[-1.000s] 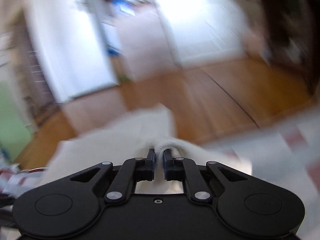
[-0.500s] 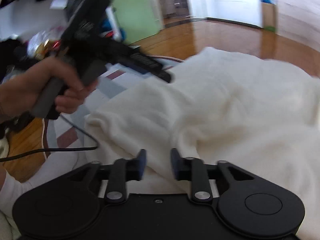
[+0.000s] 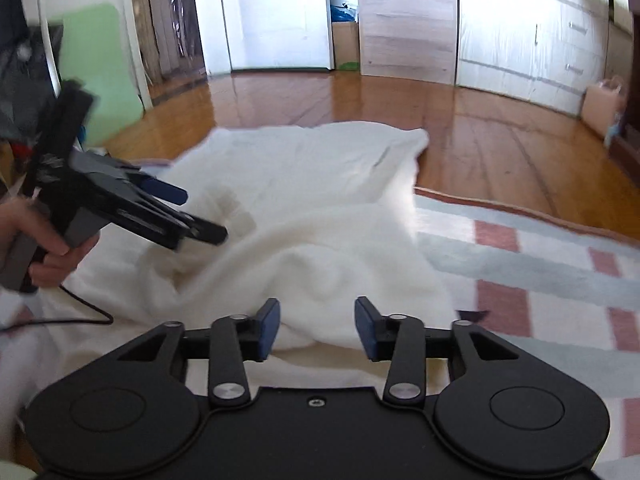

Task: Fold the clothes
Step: 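Pinch the hoodie hem with the left gripper while the right gripper grasps the other side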

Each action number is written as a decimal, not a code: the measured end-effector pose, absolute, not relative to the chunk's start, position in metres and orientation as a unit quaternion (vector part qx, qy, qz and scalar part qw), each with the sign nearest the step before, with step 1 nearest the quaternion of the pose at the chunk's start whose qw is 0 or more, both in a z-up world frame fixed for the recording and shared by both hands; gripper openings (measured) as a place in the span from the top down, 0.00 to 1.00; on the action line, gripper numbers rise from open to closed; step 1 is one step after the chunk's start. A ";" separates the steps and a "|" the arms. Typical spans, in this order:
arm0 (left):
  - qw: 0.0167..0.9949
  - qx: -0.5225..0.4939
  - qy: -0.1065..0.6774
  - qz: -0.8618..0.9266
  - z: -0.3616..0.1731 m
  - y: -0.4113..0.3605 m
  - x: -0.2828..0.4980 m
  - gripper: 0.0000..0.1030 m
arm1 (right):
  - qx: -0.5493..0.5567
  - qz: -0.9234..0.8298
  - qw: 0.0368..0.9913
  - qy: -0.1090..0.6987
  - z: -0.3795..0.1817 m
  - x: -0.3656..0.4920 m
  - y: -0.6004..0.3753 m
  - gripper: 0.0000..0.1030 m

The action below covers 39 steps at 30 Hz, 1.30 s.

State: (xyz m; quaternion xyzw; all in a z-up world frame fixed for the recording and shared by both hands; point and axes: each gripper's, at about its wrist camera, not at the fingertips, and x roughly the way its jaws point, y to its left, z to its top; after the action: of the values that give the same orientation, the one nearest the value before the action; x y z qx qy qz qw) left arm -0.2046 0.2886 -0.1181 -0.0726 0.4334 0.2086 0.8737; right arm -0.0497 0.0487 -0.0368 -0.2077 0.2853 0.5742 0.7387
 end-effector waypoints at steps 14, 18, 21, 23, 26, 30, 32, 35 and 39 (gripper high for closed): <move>0.849 -0.235 0.262 0.393 -0.076 0.312 -0.408 0.52 | -0.433 0.446 0.753 0.219 -0.096 -0.043 0.084 0.53; 0.792 -0.284 0.307 0.445 -0.111 0.323 -0.439 0.51 | -0.398 0.434 0.772 0.238 -0.096 -0.033 0.084 0.53; 0.793 -0.332 0.274 0.431 -0.110 0.337 -0.453 0.51 | -0.379 0.434 0.781 0.241 -0.094 -0.029 0.083 0.56; 0.805 -0.309 0.271 0.428 -0.102 0.343 -0.446 0.45 | -0.373 0.437 0.785 0.231 -0.086 -0.033 0.083 0.91; 0.822 -0.272 0.275 0.418 -0.092 0.351 -0.431 0.39 | -0.364 0.424 0.809 0.184 -0.069 -0.045 0.079 0.92; 0.835 -0.256 0.294 0.389 -0.092 0.358 -0.405 0.37 | -0.292 0.353 0.862 0.215 -0.067 -0.017 0.063 0.93; 0.837 -0.249 0.315 0.372 -0.099 0.360 -0.390 0.36 | -0.256 0.302 0.875 0.279 -0.082 0.008 0.054 0.93; 0.838 -0.245 0.344 0.345 -0.109 0.358 -0.373 0.35 | -0.281 0.229 0.869 0.336 -0.105 0.030 0.047 0.92; 0.839 -0.245 0.372 0.312 -0.123 0.351 -0.358 0.31 | -0.225 0.300 0.861 0.345 -0.081 0.032 0.035 0.83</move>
State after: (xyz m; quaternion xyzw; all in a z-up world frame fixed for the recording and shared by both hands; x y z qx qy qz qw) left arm -0.3577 0.3514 -0.1225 -0.2453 0.3716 0.3116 0.8394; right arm 0.0318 0.0345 -0.0809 -0.2250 0.3446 0.3001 0.8605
